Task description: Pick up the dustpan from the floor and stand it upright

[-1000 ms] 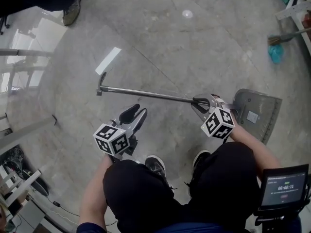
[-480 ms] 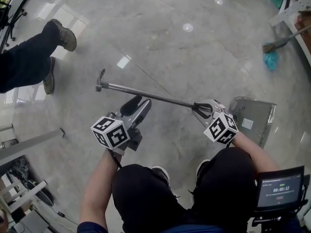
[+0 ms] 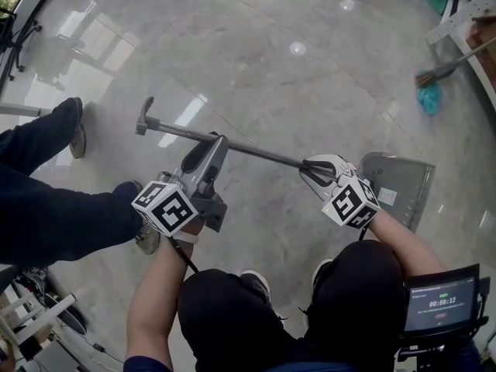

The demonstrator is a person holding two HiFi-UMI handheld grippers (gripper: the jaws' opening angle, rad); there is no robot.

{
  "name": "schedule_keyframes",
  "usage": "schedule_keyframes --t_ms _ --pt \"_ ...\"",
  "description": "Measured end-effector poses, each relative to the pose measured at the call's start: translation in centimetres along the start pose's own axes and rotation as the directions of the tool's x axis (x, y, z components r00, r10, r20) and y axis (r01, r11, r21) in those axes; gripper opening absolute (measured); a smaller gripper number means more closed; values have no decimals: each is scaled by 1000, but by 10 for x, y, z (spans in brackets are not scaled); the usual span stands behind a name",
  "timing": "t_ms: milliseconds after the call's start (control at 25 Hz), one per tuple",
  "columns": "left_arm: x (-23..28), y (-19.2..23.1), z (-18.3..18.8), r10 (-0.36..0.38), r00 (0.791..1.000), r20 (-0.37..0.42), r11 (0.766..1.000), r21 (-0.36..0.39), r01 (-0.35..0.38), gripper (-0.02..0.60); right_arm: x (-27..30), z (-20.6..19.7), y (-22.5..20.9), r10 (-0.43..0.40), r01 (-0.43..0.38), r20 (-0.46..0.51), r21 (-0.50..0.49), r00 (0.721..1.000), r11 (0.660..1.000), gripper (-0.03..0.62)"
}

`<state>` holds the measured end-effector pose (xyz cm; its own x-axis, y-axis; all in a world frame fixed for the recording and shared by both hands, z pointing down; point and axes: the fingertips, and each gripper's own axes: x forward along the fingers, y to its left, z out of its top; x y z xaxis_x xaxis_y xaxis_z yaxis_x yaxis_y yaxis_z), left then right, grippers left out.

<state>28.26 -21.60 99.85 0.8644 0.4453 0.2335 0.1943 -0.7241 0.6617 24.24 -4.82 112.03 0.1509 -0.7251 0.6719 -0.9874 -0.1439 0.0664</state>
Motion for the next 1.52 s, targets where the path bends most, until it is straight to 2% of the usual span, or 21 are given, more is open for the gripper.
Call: schedule_keyframes --t_ms 400,720,1160,1360,1520 --pt "19 -52 64 -94 993 69 992 86 88 98 -19 43 -35 -72 73 108 -2 992 997 83" --pt "47 -112 111 -210 972 106 962 201 186 85 -39 69 -71 -161 152 218 59 963 987 83" --pt "69 -153 132 -282 953 113 931 272 243 83 -50 83 -95 -208 204 255 42 944 978 91" --pt "74 -173 139 -319 941 109 906 326 269 83 -52 92 -101 -223 218 276 49 935 975 92" --pt "76 -178 140 -325 942 86 888 369 273 81 -46 95 -103 -227 227 276 32 934 973 95"
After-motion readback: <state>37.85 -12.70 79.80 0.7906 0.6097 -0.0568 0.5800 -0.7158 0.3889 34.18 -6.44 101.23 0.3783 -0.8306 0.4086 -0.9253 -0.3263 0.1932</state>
